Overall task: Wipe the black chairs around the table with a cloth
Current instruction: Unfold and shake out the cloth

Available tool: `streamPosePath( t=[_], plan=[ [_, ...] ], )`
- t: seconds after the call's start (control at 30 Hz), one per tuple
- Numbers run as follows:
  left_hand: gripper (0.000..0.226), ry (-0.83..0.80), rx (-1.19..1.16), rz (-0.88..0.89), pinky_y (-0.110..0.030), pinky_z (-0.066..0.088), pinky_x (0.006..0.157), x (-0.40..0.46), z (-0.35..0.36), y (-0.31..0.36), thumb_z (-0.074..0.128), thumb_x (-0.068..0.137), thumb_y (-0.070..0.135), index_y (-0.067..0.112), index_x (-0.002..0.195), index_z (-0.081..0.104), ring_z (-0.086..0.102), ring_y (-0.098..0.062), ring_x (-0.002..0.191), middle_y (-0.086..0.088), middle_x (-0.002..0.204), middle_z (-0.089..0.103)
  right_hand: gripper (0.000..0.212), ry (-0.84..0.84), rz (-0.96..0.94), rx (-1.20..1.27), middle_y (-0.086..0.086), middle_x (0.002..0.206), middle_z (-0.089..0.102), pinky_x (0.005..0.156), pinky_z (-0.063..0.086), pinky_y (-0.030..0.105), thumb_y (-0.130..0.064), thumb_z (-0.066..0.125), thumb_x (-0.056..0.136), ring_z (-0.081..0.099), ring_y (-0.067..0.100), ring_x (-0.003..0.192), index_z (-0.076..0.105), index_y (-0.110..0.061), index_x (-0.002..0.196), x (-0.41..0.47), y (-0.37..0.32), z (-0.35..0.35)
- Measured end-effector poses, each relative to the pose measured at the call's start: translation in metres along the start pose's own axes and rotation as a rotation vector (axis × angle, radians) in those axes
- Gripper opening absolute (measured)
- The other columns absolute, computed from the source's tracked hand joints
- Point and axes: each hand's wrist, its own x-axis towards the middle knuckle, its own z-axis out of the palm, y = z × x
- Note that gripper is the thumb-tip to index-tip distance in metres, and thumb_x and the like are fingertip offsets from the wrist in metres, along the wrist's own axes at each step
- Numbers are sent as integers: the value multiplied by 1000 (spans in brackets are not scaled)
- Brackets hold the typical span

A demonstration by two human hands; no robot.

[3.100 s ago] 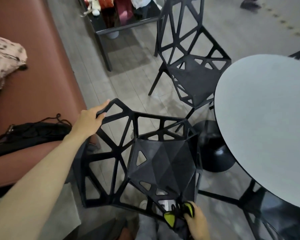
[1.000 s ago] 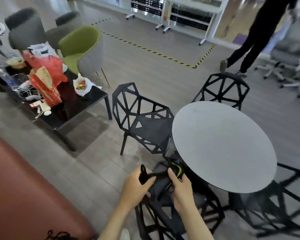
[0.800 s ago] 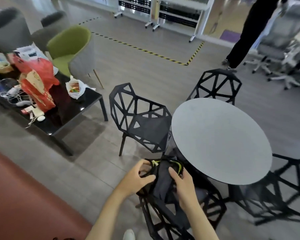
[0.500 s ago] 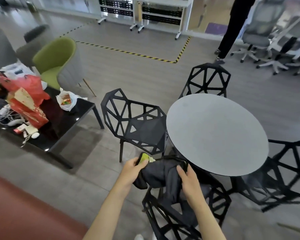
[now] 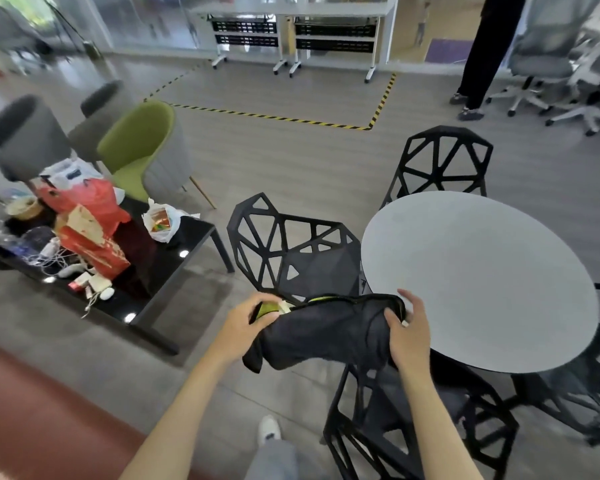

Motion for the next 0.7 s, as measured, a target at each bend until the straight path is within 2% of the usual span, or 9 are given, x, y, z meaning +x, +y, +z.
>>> streamPosePath(
  t=[0.07,0.1,0.23,0.33,0.43,0.5,0.57,0.7],
  plan=[
    [16,-91,-10,-56,-20,47,94,20,-29,-29,75,95,13,23,107,74,65,-1,108,15,110,72,44,-12,-72,49,-39,107,57,89,49,26,-2,58,99,59,-8,103,52,-35,129,6,-22,22],
    [17,-135,-22,-87,-23,50,96,31,-43,-44,77,93,14,22,108,75,66,-2,109,14,112,72,45,-28,-104,53,-39,108,57,92,50,29,0,57,98,59,-8,104,53,-34,127,10,-31,36],
    [37,-277,-82,-128,-31,54,101,71,-96,-101,89,82,19,20,114,72,69,-13,111,4,115,73,34,-43,-179,37,-12,113,70,101,53,37,4,59,96,63,5,113,68,-24,112,35,-66,107],
    [47,-357,-85,-152,-31,51,103,99,-135,-141,95,74,22,22,113,69,69,-13,110,7,114,73,31,-17,-219,25,-8,114,72,100,54,32,6,59,96,64,4,113,72,-18,112,48,-96,164],
    [50,-344,-106,-180,-33,52,98,125,-173,-171,96,69,25,21,106,63,68,-11,102,16,106,72,31,-64,-269,-18,-4,116,72,91,53,17,5,59,97,64,3,113,72,-17,113,63,-129,219],
    [50,-327,-129,-177,-28,54,89,140,-193,-181,95,71,23,19,107,61,67,-9,96,13,103,70,29,-93,-308,-33,-2,115,73,85,50,11,6,59,97,64,0,109,73,-14,113,71,-149,251],
    [46,-291,-174,-171,-25,54,84,155,-208,-187,93,74,18,17,108,62,67,-8,94,7,102,69,29,-99,-337,-14,-4,112,74,84,50,11,7,59,97,65,3,109,73,-14,112,80,-165,278],
    [34,-205,-225,-191,-22,54,86,192,-233,-194,92,77,13,9,105,73,70,-11,99,0,106,75,29,-98,-340,20,-10,108,74,92,54,22,4,61,97,67,9,110,73,-19,109,105,-185,317]
  ],
)
